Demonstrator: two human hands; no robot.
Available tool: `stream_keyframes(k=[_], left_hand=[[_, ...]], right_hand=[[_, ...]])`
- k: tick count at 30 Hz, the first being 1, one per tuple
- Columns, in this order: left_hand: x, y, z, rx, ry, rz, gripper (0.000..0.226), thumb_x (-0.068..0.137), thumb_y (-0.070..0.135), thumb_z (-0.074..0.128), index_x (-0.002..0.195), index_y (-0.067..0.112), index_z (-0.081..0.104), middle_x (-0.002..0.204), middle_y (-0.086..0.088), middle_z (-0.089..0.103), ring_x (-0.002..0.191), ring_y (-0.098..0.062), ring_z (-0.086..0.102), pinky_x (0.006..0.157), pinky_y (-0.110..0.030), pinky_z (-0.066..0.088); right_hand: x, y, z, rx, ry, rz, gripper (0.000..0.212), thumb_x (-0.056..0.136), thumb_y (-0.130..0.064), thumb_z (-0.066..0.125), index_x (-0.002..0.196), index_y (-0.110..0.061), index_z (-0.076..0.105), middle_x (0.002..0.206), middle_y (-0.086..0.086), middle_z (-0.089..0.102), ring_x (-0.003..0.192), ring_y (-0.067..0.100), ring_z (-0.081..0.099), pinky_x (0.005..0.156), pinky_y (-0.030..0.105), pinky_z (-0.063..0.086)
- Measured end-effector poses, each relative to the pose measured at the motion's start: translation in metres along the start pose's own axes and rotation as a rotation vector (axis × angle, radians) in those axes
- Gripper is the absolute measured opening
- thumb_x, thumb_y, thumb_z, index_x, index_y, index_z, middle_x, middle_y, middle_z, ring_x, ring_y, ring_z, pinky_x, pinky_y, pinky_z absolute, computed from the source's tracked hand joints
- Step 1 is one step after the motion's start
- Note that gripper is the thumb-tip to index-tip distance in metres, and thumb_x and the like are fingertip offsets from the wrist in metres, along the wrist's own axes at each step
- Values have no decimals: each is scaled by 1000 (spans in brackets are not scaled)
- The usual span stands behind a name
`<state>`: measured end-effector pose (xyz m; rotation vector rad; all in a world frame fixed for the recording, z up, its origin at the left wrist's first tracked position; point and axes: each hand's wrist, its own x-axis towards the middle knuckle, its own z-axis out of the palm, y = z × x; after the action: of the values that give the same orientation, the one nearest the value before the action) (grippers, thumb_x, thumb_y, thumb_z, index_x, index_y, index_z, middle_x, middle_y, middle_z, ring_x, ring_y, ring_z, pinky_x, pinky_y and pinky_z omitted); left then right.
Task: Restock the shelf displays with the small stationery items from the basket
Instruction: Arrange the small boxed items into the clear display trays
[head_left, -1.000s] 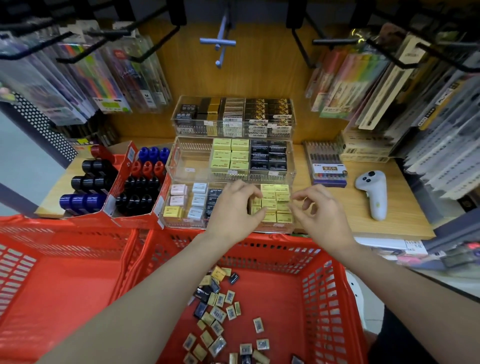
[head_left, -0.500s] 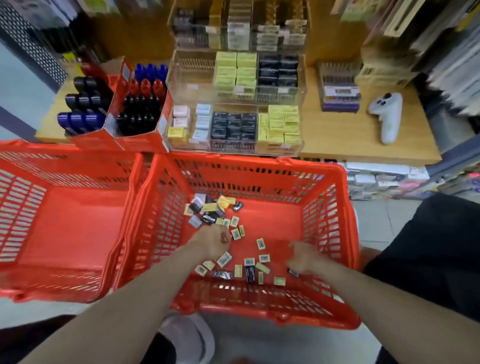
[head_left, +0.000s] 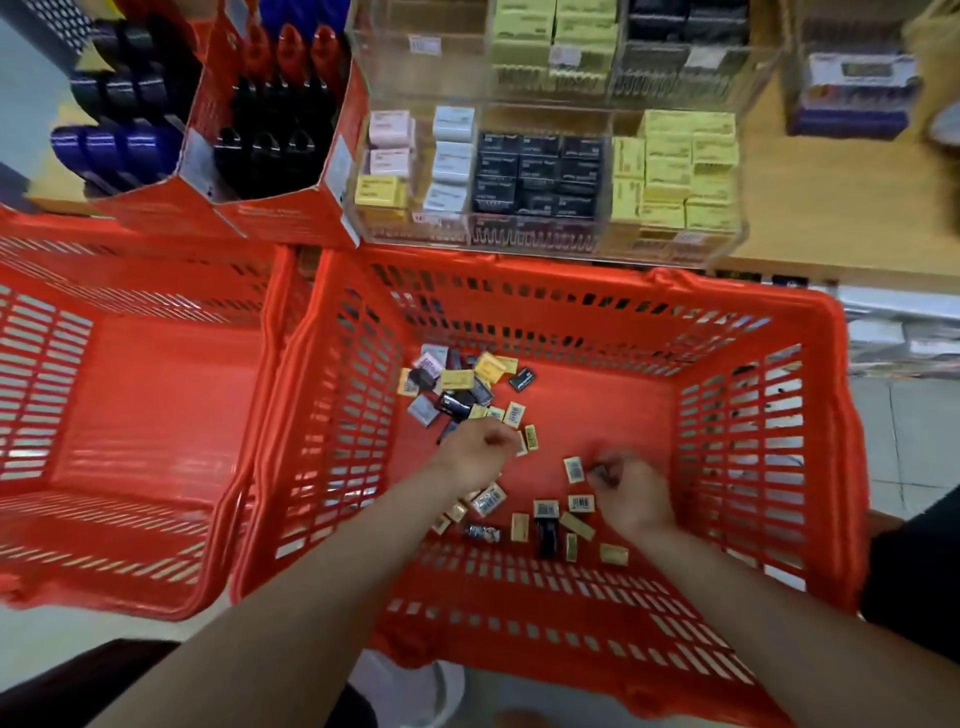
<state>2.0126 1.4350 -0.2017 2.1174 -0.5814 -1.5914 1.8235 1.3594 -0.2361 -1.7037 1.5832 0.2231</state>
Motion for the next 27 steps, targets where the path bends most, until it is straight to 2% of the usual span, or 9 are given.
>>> stream_keyframes(k=[2,5,7,9,12,16,19,22,27], left_hand=[[-4,6,6,-328,-10,-142,15,100,25,54,110,19,63,124,-10,62,108,-21,60,90,-38,56],[-9,15,13,-708,-56,-260,27,101,36,52,116,16,62,102,-3,66,93,-17,63,66,-30,56],[-9,17,14,-868,0,-275,20,102,24,52,110,11,65,90,-5,65,81,-16,62,57,-25,54],[-9,16,11,-982,90,-303,18,102,9,49,101,6,66,83,-7,62,71,-13,58,53,-20,54],[-10,7,3,-1001,146,-349,20,102,1,44,102,5,64,76,-7,57,65,-12,52,56,-19,51],[-14,-3,-2,-944,132,-383,13,100,4,52,106,2,63,76,-6,56,66,-12,51,54,-17,50],[-17,-9,0,-927,129,-426,9,98,7,56,100,3,63,71,-6,58,64,-12,53,48,-15,49],[-15,-11,1,-857,120,-442,10,99,10,55,94,6,63,64,-4,60,59,-12,53,53,-18,48],[-7,-12,4,-858,140,-441,16,100,8,52,95,8,66,76,-6,60,71,-14,57,66,-23,51]], right_hand=[[-4,-33,-3,197,-55,-113,22,86,-14,72,107,-19,67,88,-7,68,82,12,64,64,10,41],[-20,-68,-2,368,-220,-259,25,85,-18,75,105,-27,63,85,-15,66,74,5,64,64,13,48],[-23,-69,-5,355,-194,-310,28,83,-25,77,106,-29,63,88,-15,66,73,3,64,66,17,49],[-19,-51,-13,122,-115,-320,33,82,-33,77,112,-27,64,102,-10,66,86,8,65,74,21,50],[-14,-12,-17,-294,-235,-190,68,80,-36,77,139,-32,44,137,5,42,121,24,53,102,31,45],[-18,3,11,-232,-299,-134,92,79,-26,79,149,-43,22,144,7,18,129,29,45,108,39,43],[-15,-1,24,-186,-270,-195,92,79,-14,77,151,-37,25,141,4,18,127,24,44,111,36,39],[-1,-12,25,-155,-213,-264,74,82,-11,73,146,-28,40,142,6,24,127,24,45,109,28,38],[34,-20,16,-393,-119,-358,62,80,-18,75,134,-25,46,141,4,24,126,26,37,102,36,45]])
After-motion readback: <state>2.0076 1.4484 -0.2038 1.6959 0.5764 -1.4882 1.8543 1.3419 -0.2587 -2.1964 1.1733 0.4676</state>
